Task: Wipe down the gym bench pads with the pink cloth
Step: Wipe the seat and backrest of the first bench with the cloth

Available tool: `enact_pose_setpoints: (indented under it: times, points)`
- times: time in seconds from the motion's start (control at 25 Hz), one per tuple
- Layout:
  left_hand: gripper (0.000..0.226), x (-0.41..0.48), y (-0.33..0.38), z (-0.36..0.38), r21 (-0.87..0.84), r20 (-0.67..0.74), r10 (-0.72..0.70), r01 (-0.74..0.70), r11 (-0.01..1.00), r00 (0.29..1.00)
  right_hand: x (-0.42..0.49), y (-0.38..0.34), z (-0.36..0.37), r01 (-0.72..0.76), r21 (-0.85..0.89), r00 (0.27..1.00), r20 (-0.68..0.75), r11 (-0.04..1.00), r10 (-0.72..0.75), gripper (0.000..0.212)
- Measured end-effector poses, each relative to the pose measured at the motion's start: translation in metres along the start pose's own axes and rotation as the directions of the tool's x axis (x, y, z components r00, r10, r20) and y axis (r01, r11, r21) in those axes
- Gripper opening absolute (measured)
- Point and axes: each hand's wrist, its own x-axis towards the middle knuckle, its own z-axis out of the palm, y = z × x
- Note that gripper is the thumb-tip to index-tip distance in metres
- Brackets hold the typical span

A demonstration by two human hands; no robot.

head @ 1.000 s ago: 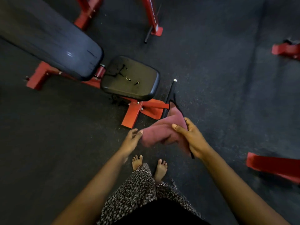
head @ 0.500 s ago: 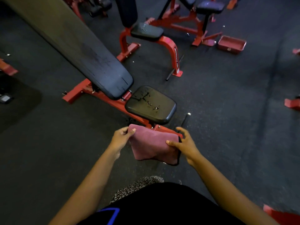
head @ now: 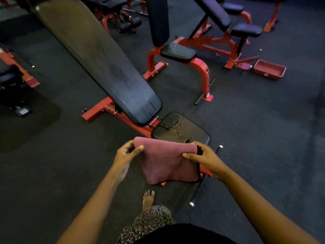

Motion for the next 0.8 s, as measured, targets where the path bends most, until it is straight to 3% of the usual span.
enact_pose_setpoints:
  times: [0.12, 0.2, 0.24, 0.32, 0.4, 0.48, 0.52, 0.56, 0.64, 0.72, 0.8]
  points:
    - [0.086, 0.049, 0.005, -0.004, 0.171, 0.085, 0.006, -0.02, 0.985, 0.996, 0.056, -0.018, 0.015, -0.137, 0.174, 0.972, -0.169, 0.975, 0.166, 0.04]
    - [0.08, 0.084, 0.008, -0.003, 0.283, 0.101, -0.004, -0.025, 0.959, 0.995, 0.093, -0.022, 0.021, -0.231, 0.169, 0.925, -0.268, 0.958, 0.27, 0.045]
    - [0.072, 0.104, 0.01, -0.002, 0.295, 0.107, -0.017, -0.016, 0.955, 0.994, 0.11, -0.022, 0.025, -0.261, 0.043, 0.9, -0.351, 0.965, 0.259, 0.051]
    - [0.061, 0.138, 0.009, -0.004, 0.294, 0.111, -0.087, 0.051, 0.955, 0.99, 0.131, -0.02, 0.036, -0.22, -0.336, 0.906, -0.418, 0.916, 0.064, 0.062]
    - [0.059, 0.163, 0.004, -0.003, 0.232, 0.134, -0.208, 0.173, 0.957, 0.969, 0.136, -0.02, 0.059, -0.003, -0.507, 0.964, -0.232, 0.862, -0.133, 0.061]
    - [0.058, 0.175, -0.003, 0.005, 0.11, 0.169, -0.325, 0.31, 0.944, 0.93, 0.134, -0.019, 0.09, 0.001, -0.442, 0.989, -0.131, 0.897, -0.066, 0.066]
    - [0.058, 0.177, -0.006, 0.012, 0.032, 0.18, -0.377, 0.378, 0.925, 0.908, 0.135, -0.018, 0.103, -0.083, -0.368, 0.981, -0.194, 0.926, 0.011, 0.07]
    - [0.056, 0.173, -0.007, 0.022, -0.041, 0.196, -0.421, 0.437, 0.899, 0.885, 0.14, -0.012, 0.111, -0.198, -0.269, 0.945, -0.309, 0.943, 0.11, 0.071]
    - [0.046, 0.163, -0.005, 0.046, -0.132, 0.25, -0.493, 0.533, 0.835, 0.834, 0.156, -0.006, 0.111, -0.396, -0.028, 0.794, -0.512, 0.918, 0.327, 0.075]
    - [0.042, 0.153, -0.003, 0.066, -0.164, 0.336, -0.56, 0.633, 0.757, 0.757, 0.17, 0.003, 0.096, -0.429, 0.158, 0.681, -0.591, 0.889, 0.433, 0.08]
    - [0.042, 0.148, -0.006, 0.075, -0.2, 0.381, -0.591, 0.688, 0.698, 0.711, 0.177, 0.016, 0.082, -0.353, 0.212, 0.677, -0.615, 0.911, 0.405, 0.072]
